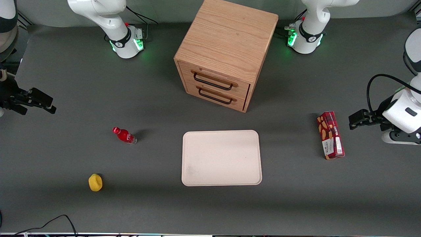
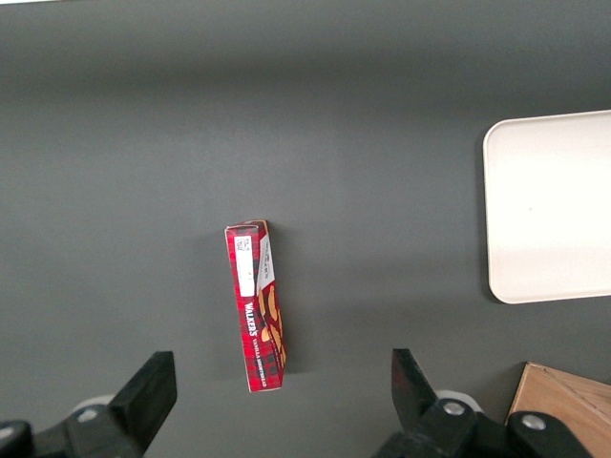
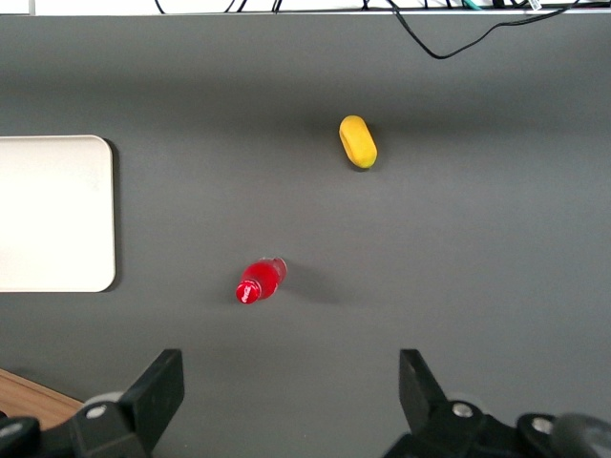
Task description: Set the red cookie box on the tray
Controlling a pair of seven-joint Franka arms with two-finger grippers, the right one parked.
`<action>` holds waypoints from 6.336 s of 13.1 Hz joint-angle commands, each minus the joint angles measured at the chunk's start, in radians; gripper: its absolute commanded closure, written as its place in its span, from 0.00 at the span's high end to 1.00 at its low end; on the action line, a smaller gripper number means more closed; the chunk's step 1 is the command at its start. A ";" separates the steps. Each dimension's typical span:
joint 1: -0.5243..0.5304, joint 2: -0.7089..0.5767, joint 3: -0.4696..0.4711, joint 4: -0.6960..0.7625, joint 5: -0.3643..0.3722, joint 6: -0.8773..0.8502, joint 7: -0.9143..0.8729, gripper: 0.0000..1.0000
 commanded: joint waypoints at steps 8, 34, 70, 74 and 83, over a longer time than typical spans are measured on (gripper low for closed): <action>-0.009 0.036 0.018 -0.010 0.004 -0.014 0.005 1.00; 0.026 0.050 0.025 -0.064 0.014 -0.007 0.068 1.00; -0.360 0.358 0.003 0.023 0.021 0.255 -0.566 0.00; -0.436 0.456 0.005 0.085 0.040 0.260 -0.567 0.00; -0.445 0.570 0.003 0.161 0.037 0.369 -0.628 0.00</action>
